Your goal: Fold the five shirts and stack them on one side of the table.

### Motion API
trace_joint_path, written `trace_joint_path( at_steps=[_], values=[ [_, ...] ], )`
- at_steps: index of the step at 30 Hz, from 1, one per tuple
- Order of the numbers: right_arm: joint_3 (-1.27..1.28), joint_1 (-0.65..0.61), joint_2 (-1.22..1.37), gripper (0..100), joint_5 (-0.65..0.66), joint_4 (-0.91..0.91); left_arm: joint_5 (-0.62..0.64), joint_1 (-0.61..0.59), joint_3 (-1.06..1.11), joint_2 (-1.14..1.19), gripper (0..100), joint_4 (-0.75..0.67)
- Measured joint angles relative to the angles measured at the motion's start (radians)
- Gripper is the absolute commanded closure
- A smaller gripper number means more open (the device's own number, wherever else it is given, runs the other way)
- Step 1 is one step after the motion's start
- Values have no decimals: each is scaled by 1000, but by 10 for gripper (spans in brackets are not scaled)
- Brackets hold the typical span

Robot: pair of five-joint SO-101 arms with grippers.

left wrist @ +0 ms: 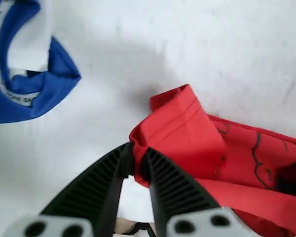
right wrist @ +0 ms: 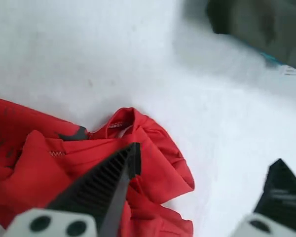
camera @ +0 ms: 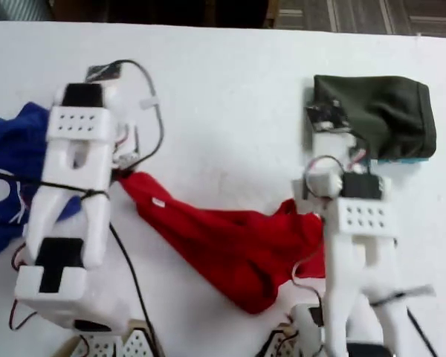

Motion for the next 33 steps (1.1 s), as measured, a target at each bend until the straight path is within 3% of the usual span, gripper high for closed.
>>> trace_joint_path(
  at_steps=[5,13,16,20,22,33],
  values=[
    [-115,-126,212,584,-12,43,-18,-52,72,0,974,-9],
    [-164,-152,454,606,-12,114,-69,-54,103,0,974,-18],
    [-164,-152,512,714,-12,121,-69,-54,103,0,974,-18],
    [-164,-158,549,994,-12,121,-74,-54,103,0,974,-18],
    [-164,-157,549,956,-12,121,-74,-55,103,0,974,-18],
    [-325,-84,549,979,-12,126,-74,-55,100,0,974,-83]
  ],
)
